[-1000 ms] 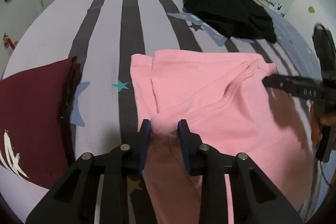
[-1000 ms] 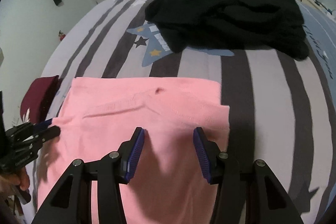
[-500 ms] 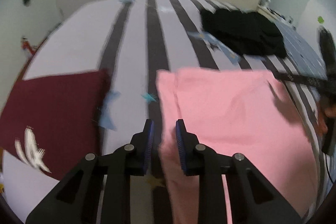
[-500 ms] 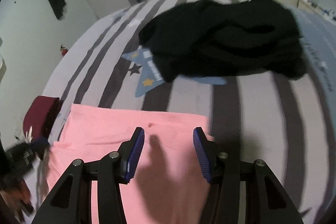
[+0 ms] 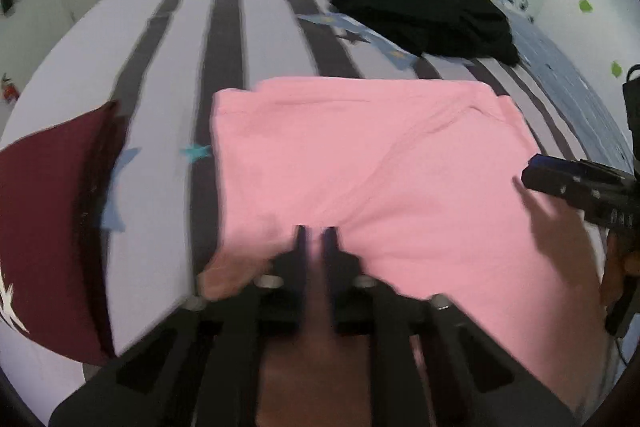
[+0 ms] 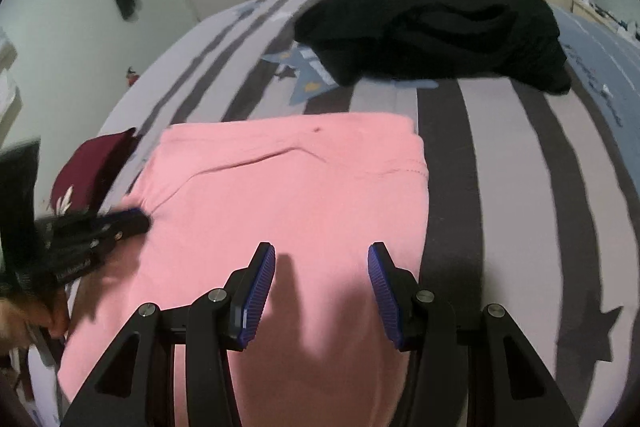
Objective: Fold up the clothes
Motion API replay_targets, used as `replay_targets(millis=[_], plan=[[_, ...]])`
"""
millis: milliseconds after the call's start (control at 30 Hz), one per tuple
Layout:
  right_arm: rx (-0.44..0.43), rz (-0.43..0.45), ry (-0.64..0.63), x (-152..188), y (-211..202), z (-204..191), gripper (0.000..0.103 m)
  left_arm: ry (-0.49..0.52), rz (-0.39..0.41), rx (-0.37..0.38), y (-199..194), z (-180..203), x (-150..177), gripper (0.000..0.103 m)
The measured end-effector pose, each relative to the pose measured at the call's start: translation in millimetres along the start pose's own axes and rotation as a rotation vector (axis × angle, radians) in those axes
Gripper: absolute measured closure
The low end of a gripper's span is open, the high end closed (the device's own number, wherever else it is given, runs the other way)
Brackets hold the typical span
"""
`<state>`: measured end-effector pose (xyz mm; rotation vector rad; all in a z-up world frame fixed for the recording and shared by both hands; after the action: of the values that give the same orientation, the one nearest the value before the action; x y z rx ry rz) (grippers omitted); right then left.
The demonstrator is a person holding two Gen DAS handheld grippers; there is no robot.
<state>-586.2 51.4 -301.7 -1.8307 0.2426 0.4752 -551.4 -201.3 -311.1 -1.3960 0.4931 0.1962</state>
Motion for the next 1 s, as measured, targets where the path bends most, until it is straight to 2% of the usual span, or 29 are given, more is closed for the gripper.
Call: replay_targets(millis=[167, 333, 467, 600, 700, 767, 833, 900, 1000], plan=[[0.032, 0.029, 0.0, -9, 18, 0, 0.059, 0.006, 0.007, -0.03, -2, 5, 3, 0.101], [0.038, 0.059, -0.024, -9, 23, 0, 0.058, -0.071, 0.014, 0.011, -7, 1, 5, 0.101], [0.044, 0.057, -0.014, -9, 9, 0, 0.058, -0.067, 0.051, 0.019, -35, 4, 10, 0.1], [0.056, 0.092, -0.046, 21, -32, -10, 0.058, -0.049, 0.07, 0.066, -66, 16, 27, 0.1], [0.021, 0.095, -0.045, 50, -54, -21, 0.058, -0.016, 0.062, 0.115, -85, 38, 51, 0.1], [-0.003, 0.086, -0.066, 68, -61, -34, 0.058, 0.022, 0.036, 0.106, -82, 55, 68, 0.1], [-0.011, 0.076, -0.081, 84, -61, -45, 0.058, 0.038, 0.002, 0.046, -69, 63, 84, 0.1], [0.005, 0.038, -0.075, 101, -49, -50, 0.058, -0.044, -0.022, 0.008, -54, 46, 96, 0.101], [0.016, 0.016, -0.062, 120, -38, -46, 0.058, -0.096, 0.012, 0.027, -52, 30, 107, 0.101]])
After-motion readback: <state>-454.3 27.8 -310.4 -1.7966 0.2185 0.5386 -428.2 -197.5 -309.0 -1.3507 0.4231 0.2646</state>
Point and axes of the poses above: each gripper's, at about its wrist camera, not at the fingertips, and y roughly the way its jaws point, z to its right, x to its underside, the point moved 1 cm from there along y, roughly the way its jaws point, and after that the axes turned 6 degrees about -z, right-handed, at the moved point
